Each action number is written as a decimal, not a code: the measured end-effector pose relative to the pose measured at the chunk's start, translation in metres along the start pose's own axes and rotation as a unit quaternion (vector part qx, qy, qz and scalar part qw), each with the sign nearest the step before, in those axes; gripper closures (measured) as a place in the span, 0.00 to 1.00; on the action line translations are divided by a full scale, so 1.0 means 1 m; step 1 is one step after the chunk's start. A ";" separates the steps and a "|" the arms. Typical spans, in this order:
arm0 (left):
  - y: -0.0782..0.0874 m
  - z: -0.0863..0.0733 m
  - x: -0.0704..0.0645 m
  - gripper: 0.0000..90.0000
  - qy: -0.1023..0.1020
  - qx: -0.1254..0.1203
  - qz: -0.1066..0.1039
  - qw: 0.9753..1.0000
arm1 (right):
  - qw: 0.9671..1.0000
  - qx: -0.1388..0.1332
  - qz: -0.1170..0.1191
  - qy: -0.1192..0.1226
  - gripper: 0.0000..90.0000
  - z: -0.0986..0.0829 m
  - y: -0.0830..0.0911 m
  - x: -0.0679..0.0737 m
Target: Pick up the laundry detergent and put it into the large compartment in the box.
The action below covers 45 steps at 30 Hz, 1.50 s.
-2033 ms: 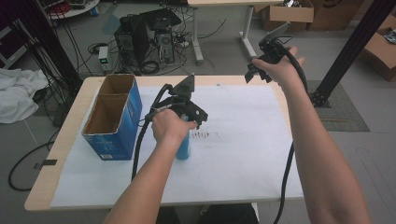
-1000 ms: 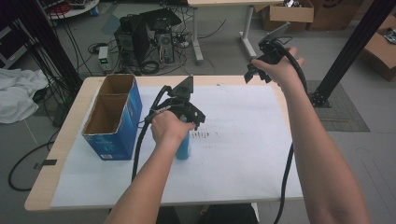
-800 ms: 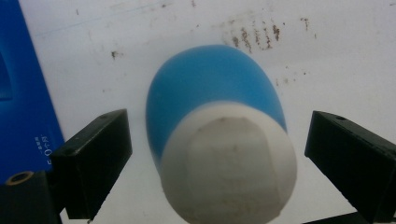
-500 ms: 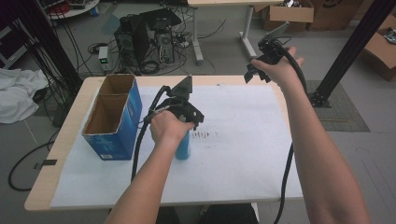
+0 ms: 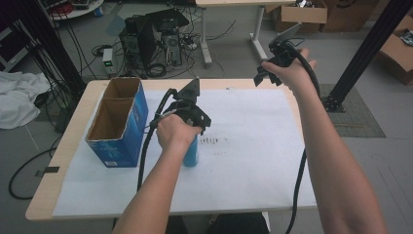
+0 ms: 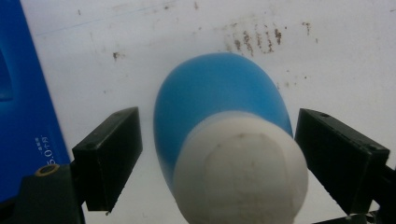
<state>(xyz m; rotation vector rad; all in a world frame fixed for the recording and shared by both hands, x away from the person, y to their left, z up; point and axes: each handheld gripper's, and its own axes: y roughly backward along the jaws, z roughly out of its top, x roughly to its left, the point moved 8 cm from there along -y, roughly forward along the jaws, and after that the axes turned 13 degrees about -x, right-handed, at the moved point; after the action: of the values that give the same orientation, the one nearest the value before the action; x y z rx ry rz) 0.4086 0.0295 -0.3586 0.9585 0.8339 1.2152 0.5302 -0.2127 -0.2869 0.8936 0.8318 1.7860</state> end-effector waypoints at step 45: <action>0.012 0.008 0.001 0.40 -0.041 0.021 -0.042 0.998 | 1.000 -0.007 0.004 0.000 0.19 -0.001 0.003 -0.004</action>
<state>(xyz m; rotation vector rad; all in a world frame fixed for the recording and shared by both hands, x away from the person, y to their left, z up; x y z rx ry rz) 0.4111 0.0300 -0.3444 0.9917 0.8292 1.0837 0.5288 -0.2173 -0.2858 0.8879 0.8160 1.7974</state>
